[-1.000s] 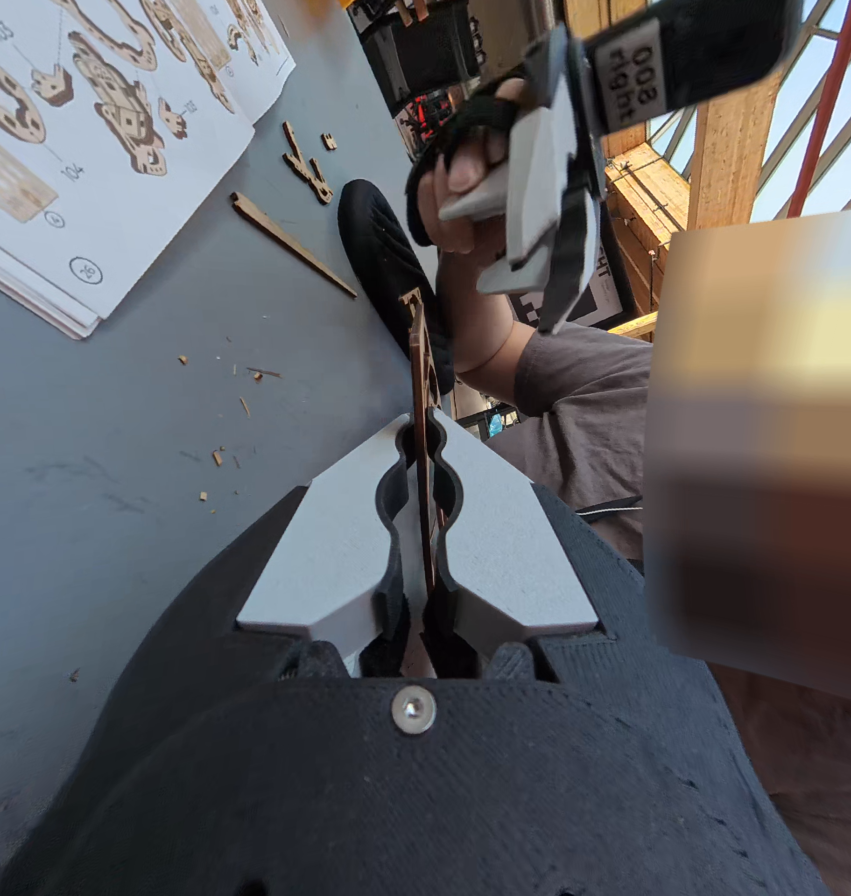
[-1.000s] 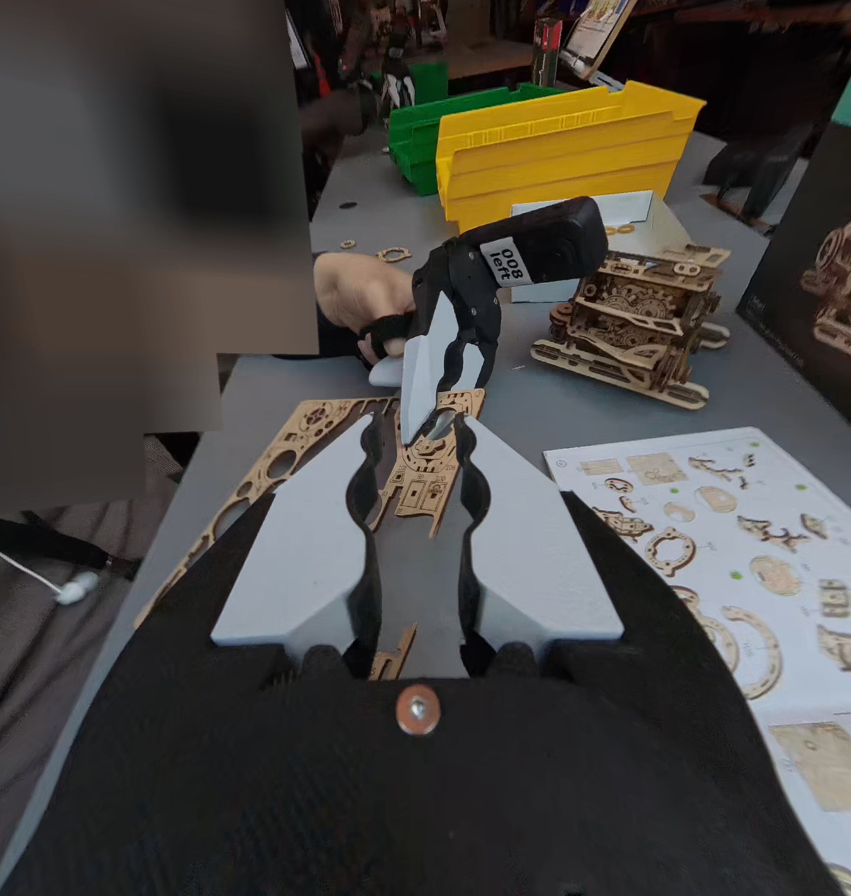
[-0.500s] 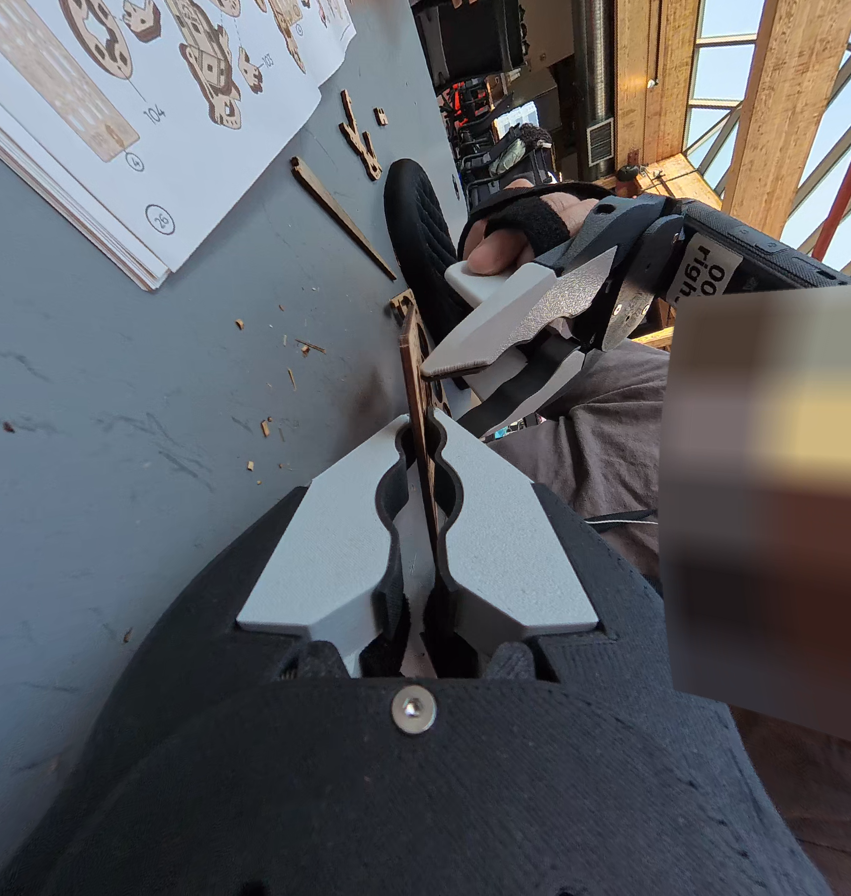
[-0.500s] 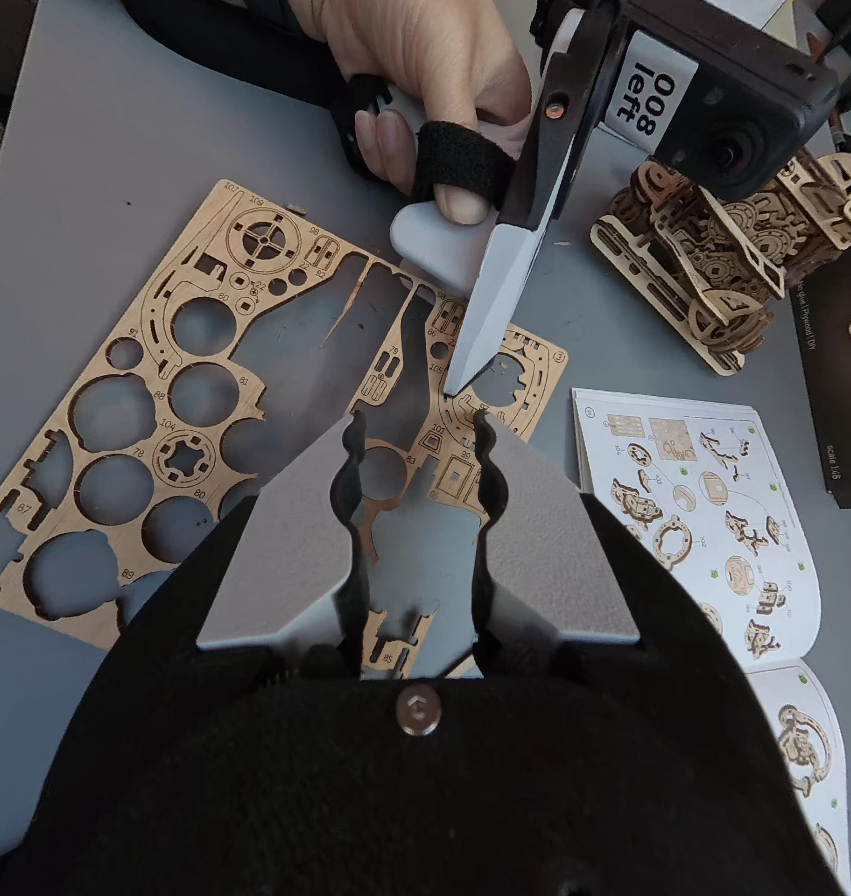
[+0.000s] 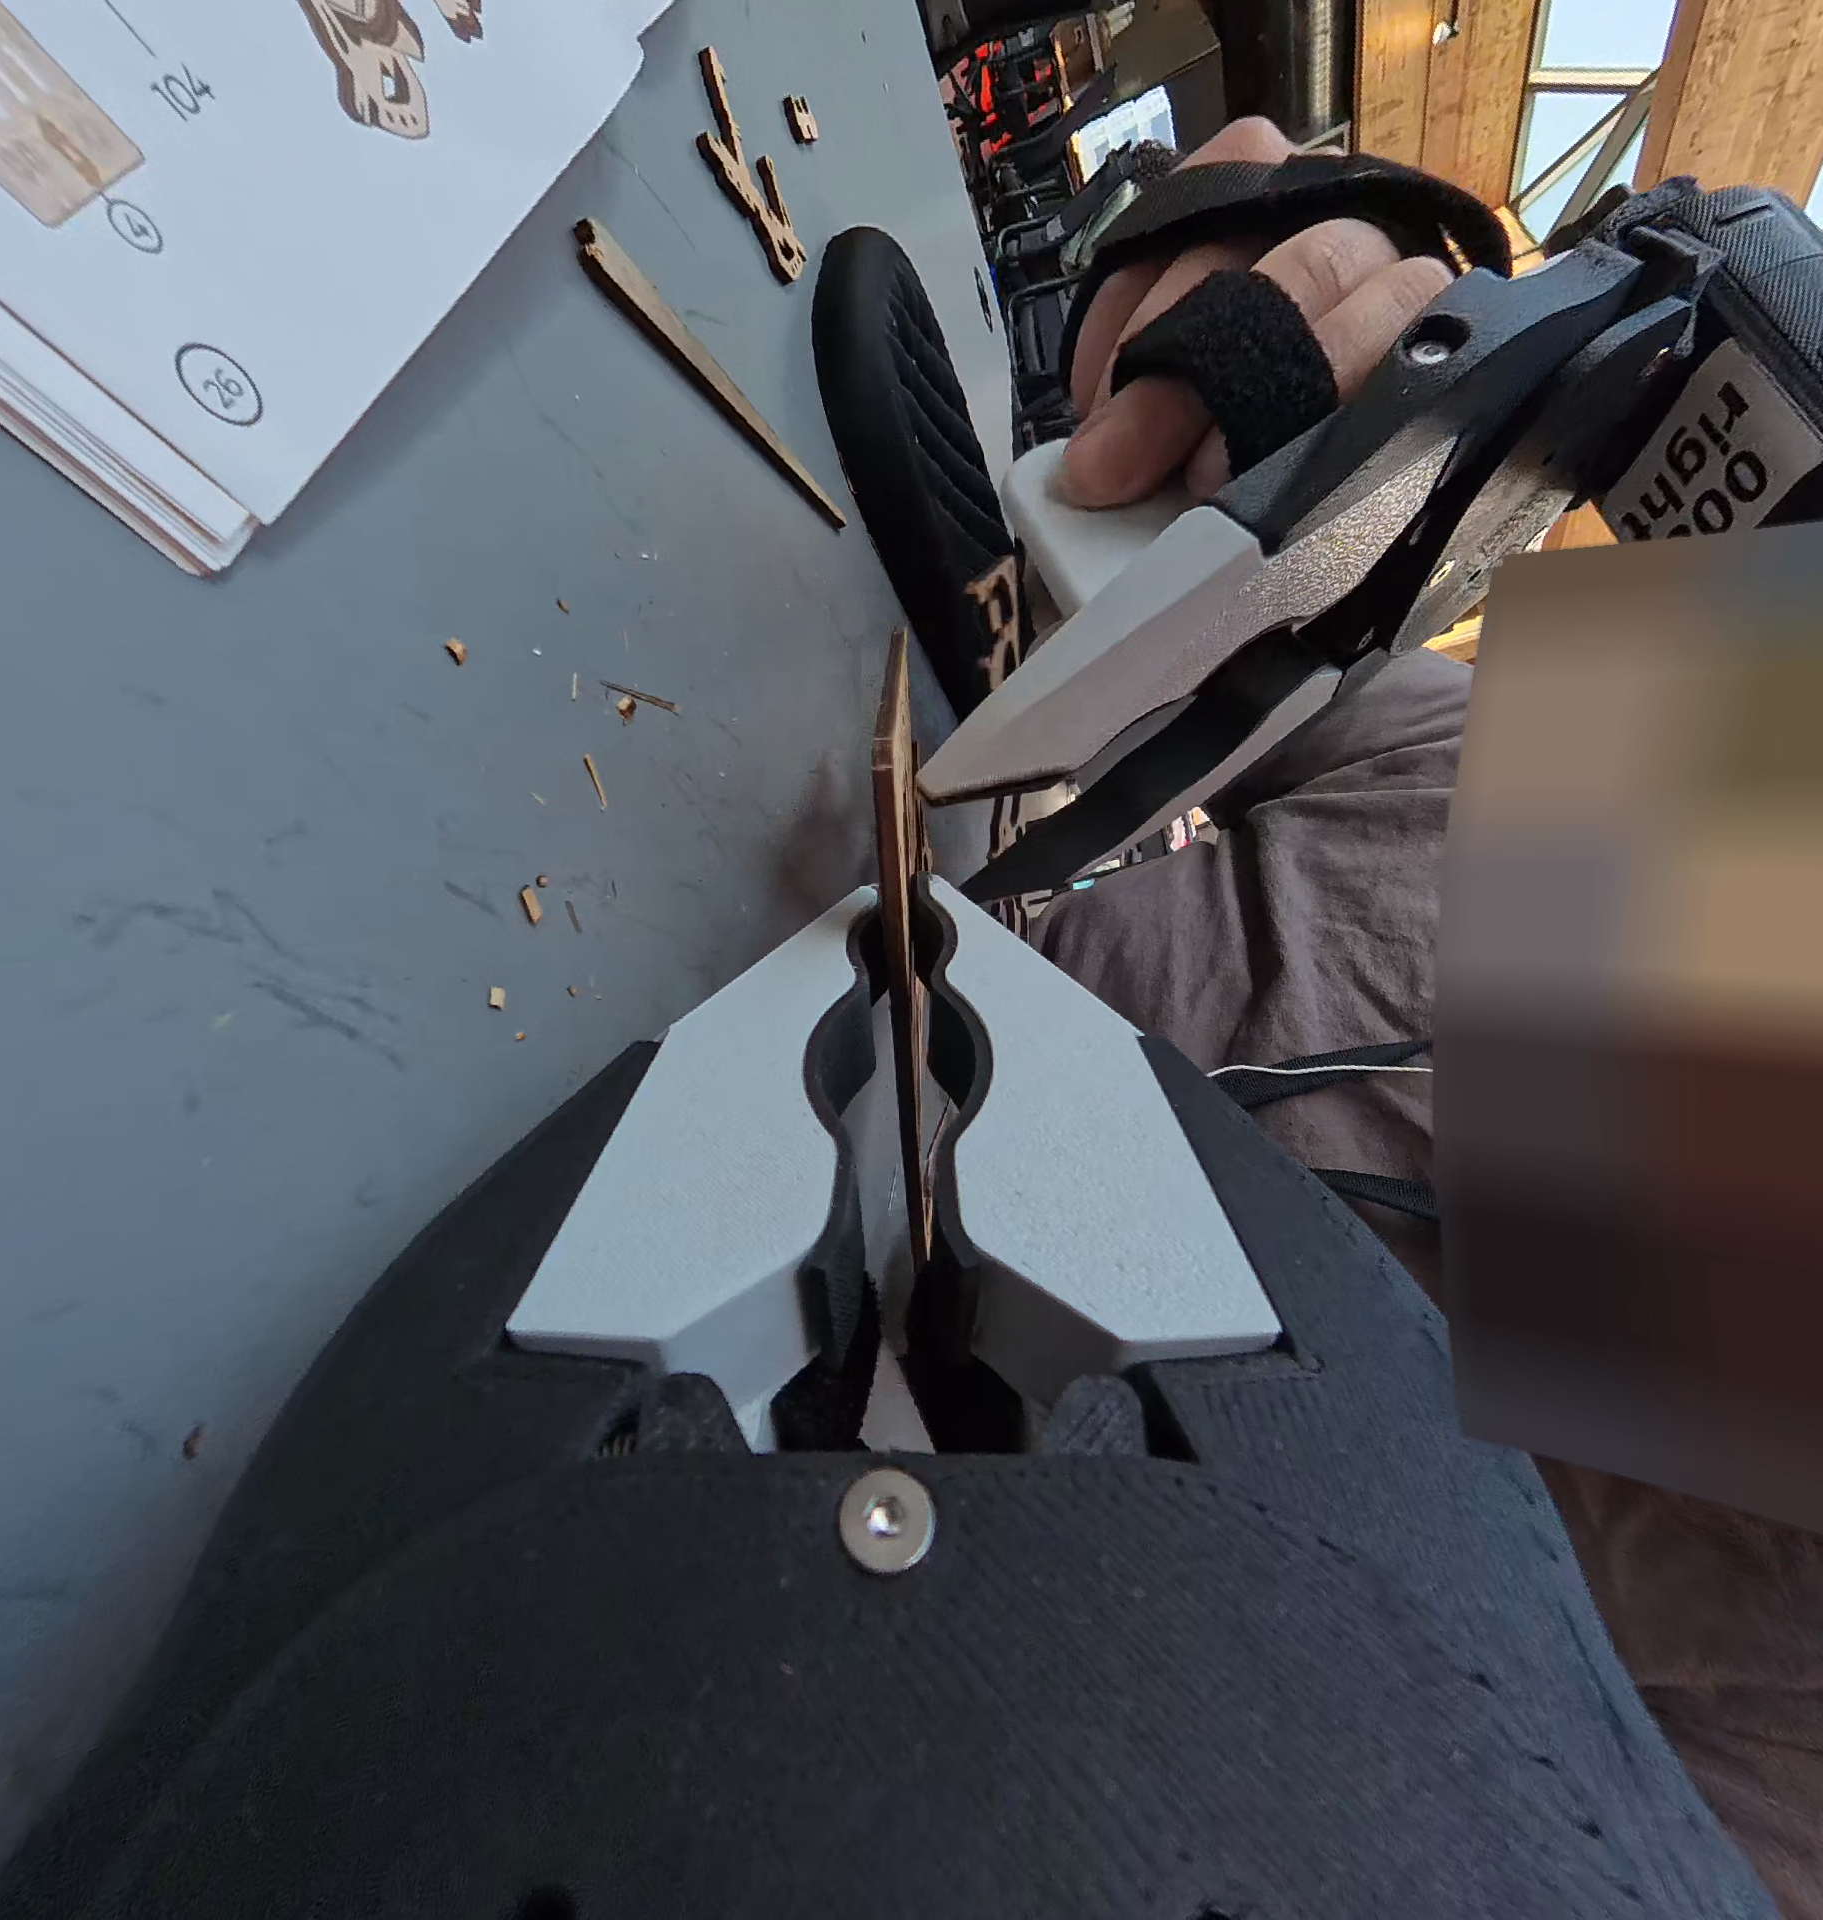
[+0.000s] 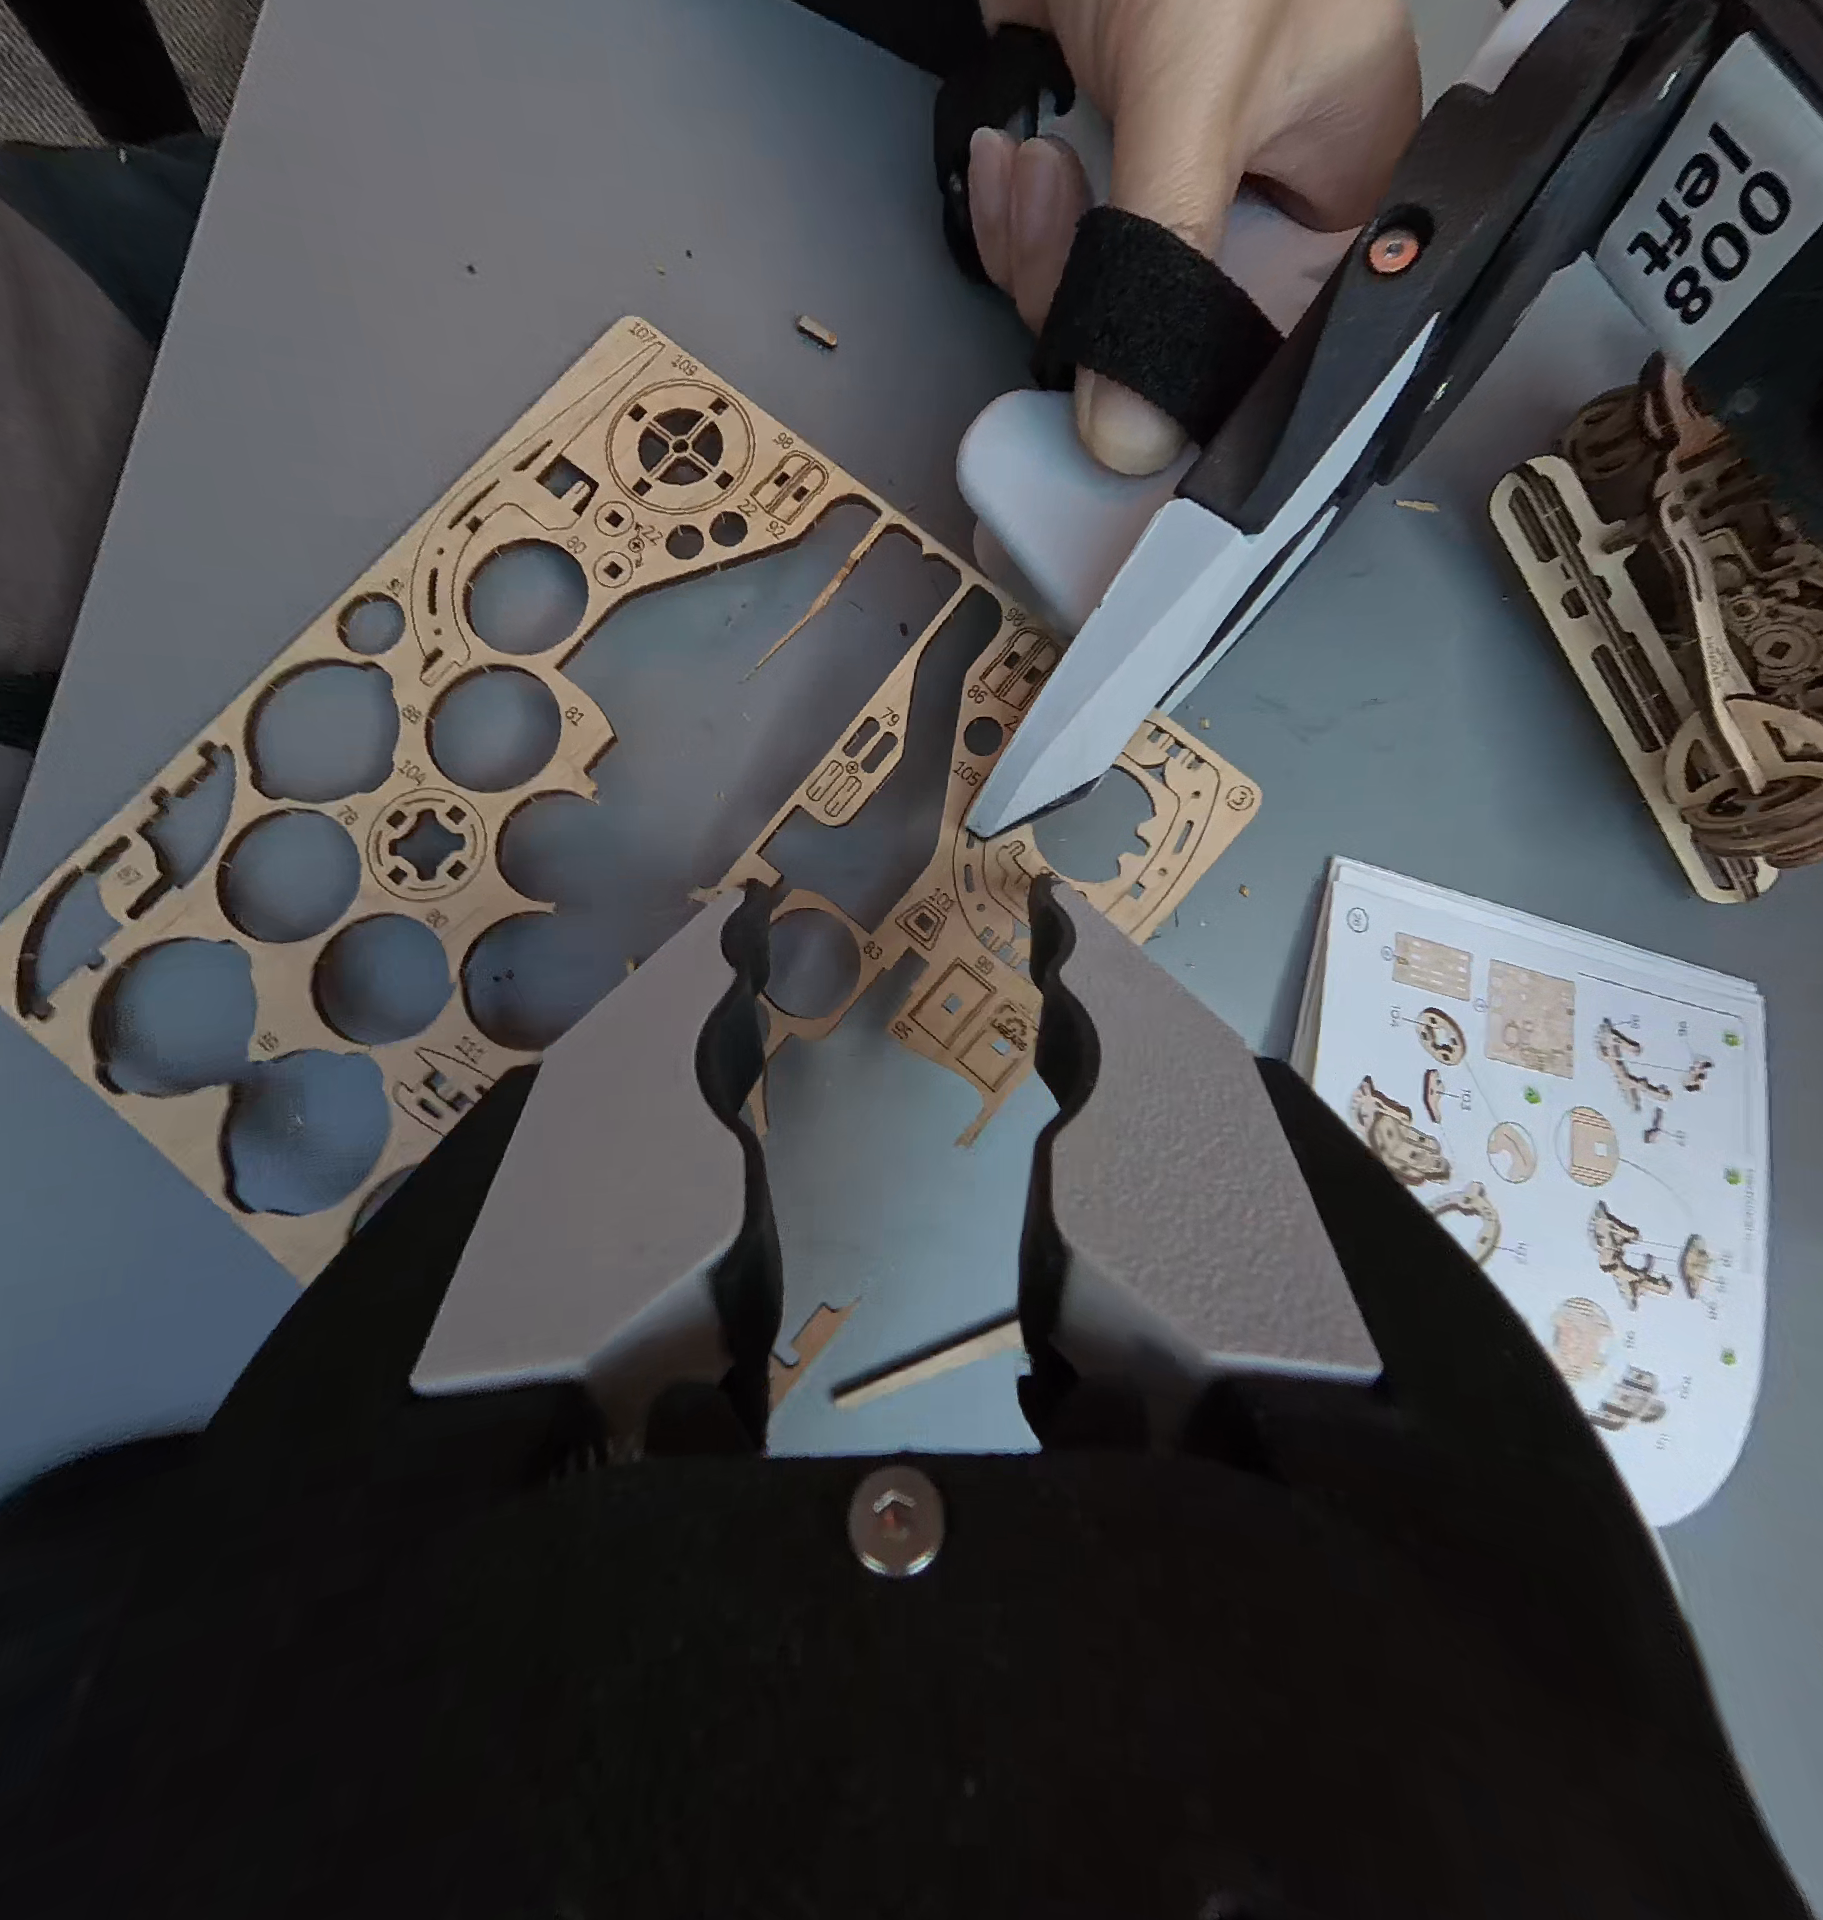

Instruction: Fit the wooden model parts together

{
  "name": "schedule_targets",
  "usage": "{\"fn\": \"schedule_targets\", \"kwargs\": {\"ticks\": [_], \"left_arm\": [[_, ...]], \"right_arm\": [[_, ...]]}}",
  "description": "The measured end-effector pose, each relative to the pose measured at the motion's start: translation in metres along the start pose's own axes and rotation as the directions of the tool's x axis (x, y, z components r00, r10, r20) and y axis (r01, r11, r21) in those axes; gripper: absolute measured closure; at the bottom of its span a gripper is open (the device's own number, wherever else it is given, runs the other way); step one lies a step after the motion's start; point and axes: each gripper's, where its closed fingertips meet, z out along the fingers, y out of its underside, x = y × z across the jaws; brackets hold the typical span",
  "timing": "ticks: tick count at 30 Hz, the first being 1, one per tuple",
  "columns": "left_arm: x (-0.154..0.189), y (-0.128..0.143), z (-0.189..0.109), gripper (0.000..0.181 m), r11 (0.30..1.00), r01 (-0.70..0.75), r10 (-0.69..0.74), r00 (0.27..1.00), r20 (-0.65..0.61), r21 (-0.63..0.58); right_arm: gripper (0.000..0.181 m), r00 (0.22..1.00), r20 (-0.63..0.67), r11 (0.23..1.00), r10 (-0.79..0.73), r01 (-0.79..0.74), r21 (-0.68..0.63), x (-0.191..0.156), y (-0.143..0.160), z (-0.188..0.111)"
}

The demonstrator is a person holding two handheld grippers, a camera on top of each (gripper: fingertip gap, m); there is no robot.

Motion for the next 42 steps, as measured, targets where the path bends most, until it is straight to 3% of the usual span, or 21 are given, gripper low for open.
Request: {"fn": "schedule_targets", "kwargs": {"ticks": [1,4,9,13,18,33,42], "left_arm": [[0.0,0.0,0.0,0.181,1.0,0.007,-0.007,1.0,-0.004,0.003],[0.0,0.0,0.0,0.181,1.0,0.018,-0.018,1.0,-0.013,-0.001],[0.002,0.001,-0.001,0.181,1.0,0.03,-0.03,0.999,-0.038,-0.005],[0.004,0.0,-0.001,0.181,1.0,0.031,-0.031,0.998,-0.051,0.0],[0.007,0.001,-0.001,0.181,1.0,0.026,-0.026,0.997,-0.068,-0.004],[0.008,0.002,-0.001,0.18,1.0,0.015,-0.016,0.997,-0.071,-0.016],[0.001,0.008,0.004,0.181,0.999,0.018,-0.019,1.0,-0.02,-0.052]], "right_arm": [[0.131,0.999,-0.005,0.999,-0.034,0.034,-0.009,0.004,0.001,-0.004],[0.133,0.981,0.015,0.981,-0.195,0.195,-0.021,0.003,-0.001,-0.014],[0.137,0.86,0.051,0.841,-0.507,0.507,-0.186,-0.002,0.011,-0.016],[0.134,0.748,0.029,0.716,-0.663,0.645,-0.267,0.003,0.011,-0.015],[0.134,0.7,0.019,0.663,-0.714,0.685,-0.301,0.005,0.016,-0.005],[0.134,0.667,-0.01,0.648,-0.745,0.72,-0.246,0.003,0.018,0.002],[0.136,0.788,0.032,0.778,-0.615,0.612,-0.141,-0.005,0.019,0.004]]}}
